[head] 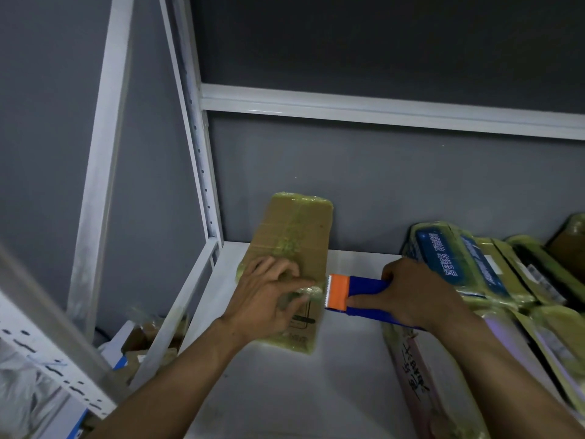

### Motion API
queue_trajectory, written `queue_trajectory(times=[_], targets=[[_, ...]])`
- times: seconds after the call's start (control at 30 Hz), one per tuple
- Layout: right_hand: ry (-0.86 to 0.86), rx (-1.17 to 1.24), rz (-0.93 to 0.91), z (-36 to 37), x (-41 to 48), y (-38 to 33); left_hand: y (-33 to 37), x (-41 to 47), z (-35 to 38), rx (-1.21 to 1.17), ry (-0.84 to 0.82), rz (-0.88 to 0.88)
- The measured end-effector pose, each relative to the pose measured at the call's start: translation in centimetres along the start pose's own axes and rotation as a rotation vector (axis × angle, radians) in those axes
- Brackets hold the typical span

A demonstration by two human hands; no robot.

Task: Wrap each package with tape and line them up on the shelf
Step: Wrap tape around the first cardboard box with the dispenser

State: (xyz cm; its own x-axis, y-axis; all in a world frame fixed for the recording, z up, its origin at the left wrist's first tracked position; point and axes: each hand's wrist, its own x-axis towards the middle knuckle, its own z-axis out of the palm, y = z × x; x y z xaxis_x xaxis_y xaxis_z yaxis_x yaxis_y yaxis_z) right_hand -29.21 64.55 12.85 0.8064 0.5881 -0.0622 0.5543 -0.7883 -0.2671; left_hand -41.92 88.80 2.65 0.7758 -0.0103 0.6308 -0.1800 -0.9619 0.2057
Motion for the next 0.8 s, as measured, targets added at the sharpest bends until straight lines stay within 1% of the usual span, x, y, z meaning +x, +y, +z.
queue_trajectory(times=[0.07, 0.13, 0.23, 0.37, 0.47, 0.57, 0.8], targets=[[-0.012, 0.029, 0.003, 0.2, 0.2, -0.1, 0.2, 0.4, 0.2, -0.026, 0.008, -0.045], [-0.024, 0.034, -0.003, 0.2, 0.3, -0.2, 0.4, 1.0, 0.1, -0.06, -0.002, -0.028], [-0.027, 0.033, -0.02, 0.4, 0.3, -0.4, -0.1, 1.2, -0.8, -0.148, -0.062, -0.004], [-0.018, 0.061, -0.056, 1.2, 0.0, -1.3, -2.2, 0.6, -2.8, -0.329, -0.171, -0.092], [-0.016, 0.091, -0.083, 1.5, -0.1, -2.0, -3.0, -0.1, -3.5, -0.411, -0.147, -0.099], [-0.012, 0.094, -0.101, 1.5, -0.2, -2.0, -3.1, -0.3, -3.6, -0.409, -0.124, -0.11], [-0.05, 0.201, -0.03, 0.9, -1.1, -0.1, -2.5, 0.1, -3.5, -0.355, -0.126, -0.09]])
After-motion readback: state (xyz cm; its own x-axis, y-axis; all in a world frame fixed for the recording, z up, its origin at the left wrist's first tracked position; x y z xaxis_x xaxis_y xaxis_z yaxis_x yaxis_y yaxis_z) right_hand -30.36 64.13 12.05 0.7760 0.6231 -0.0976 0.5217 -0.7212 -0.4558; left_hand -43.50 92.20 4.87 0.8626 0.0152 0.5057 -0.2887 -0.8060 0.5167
